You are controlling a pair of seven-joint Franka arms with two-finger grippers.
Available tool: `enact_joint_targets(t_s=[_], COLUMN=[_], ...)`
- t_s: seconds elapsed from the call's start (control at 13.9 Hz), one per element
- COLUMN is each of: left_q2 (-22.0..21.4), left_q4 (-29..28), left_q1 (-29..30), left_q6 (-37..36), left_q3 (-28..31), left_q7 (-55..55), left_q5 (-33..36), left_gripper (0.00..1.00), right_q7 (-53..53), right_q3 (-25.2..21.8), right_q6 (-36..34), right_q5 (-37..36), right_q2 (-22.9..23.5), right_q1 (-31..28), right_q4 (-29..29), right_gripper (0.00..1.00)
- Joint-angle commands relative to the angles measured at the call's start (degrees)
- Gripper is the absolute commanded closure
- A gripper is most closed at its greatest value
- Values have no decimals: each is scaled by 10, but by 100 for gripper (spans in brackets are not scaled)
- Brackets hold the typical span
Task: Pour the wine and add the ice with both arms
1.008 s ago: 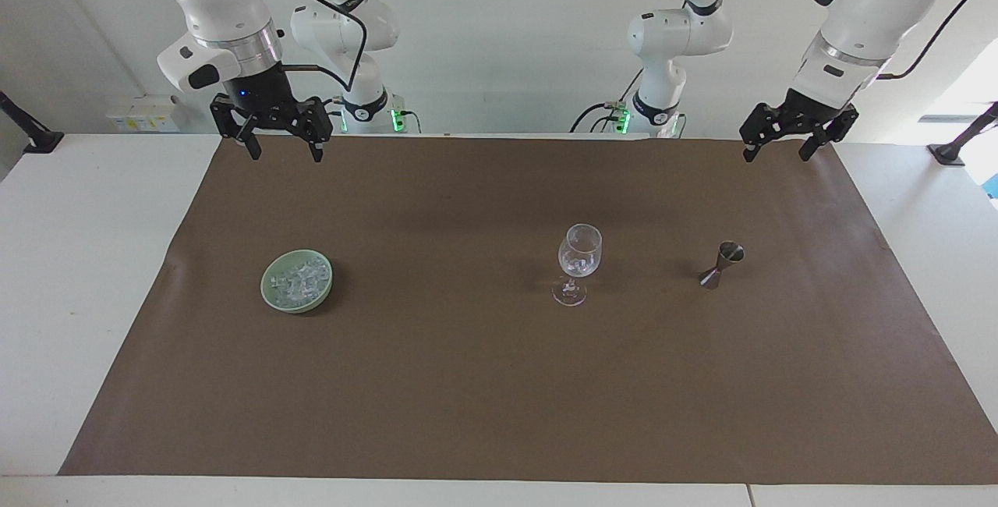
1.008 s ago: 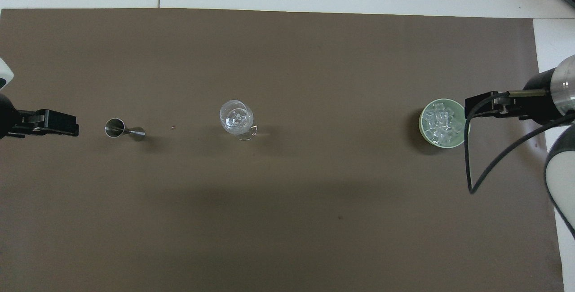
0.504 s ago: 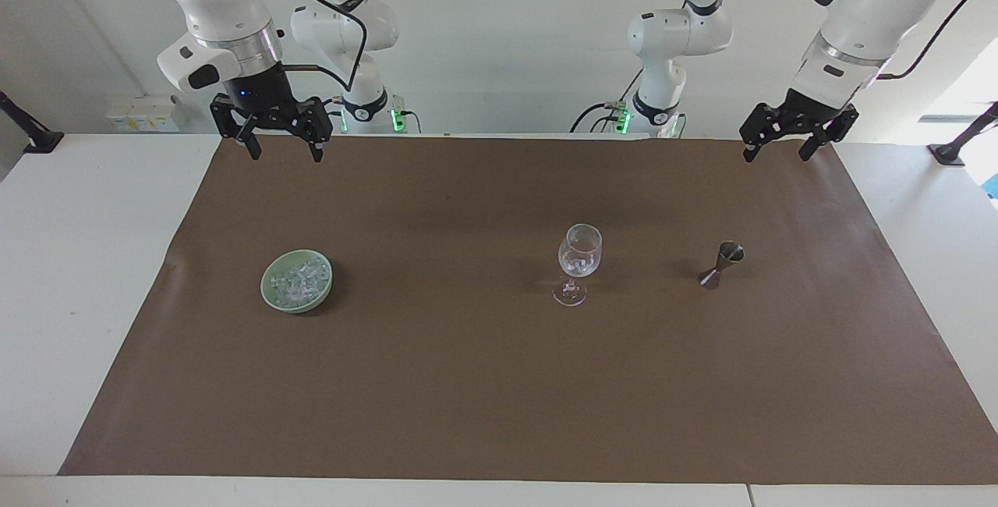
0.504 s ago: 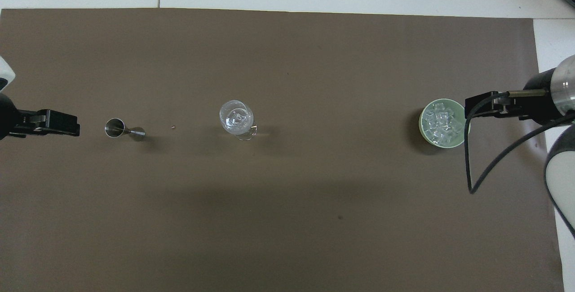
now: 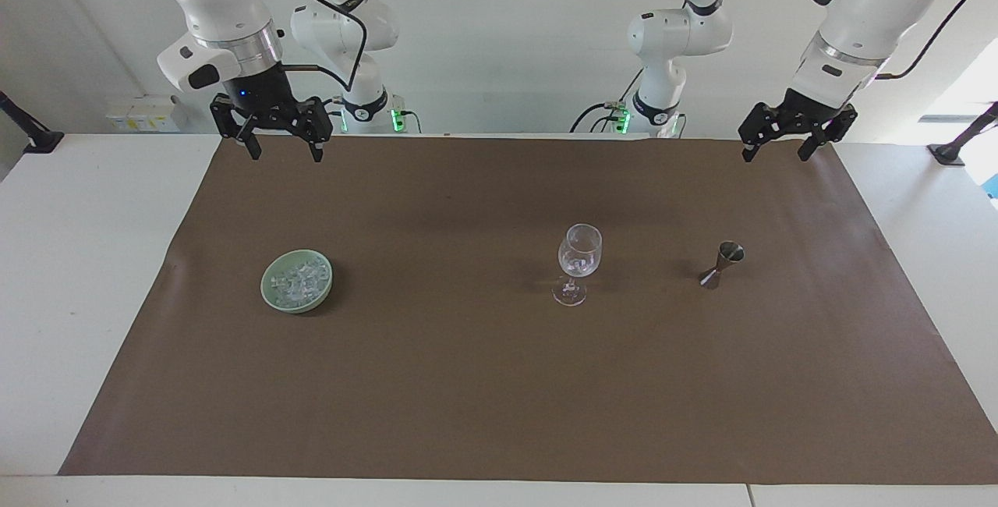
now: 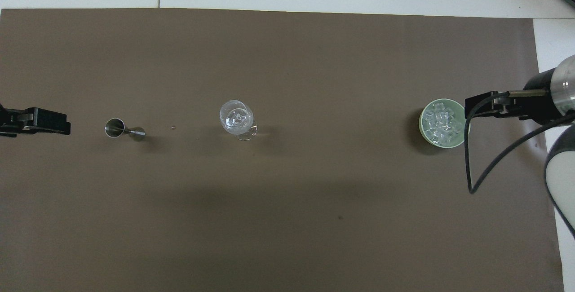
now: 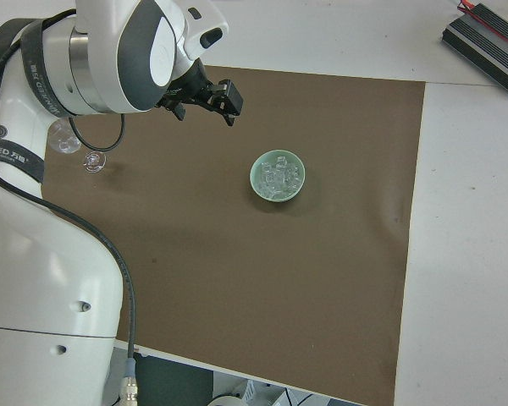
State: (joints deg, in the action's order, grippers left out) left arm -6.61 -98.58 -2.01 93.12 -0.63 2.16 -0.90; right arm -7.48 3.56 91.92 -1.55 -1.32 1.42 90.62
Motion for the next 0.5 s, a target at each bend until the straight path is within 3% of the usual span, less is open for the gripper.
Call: enact_joint_targets(t_s=[0.0,0.43], left_q2=[-3,-9], left_q4=[-4,-10], left_q1=[8,15], left_q6=[18,6], left_q3=[-6,-21], left_q7=[-7,-7], left_q5=[5,5], left_gripper=[0,0], right_q7=[8,8], right_q3=[2,2], right_q6=[-10,-10], right_q5=[0,1], right_q2=[3,3], right_q1=[-3,-3], right_q4=[-5,-6], right_gripper=[0,0])
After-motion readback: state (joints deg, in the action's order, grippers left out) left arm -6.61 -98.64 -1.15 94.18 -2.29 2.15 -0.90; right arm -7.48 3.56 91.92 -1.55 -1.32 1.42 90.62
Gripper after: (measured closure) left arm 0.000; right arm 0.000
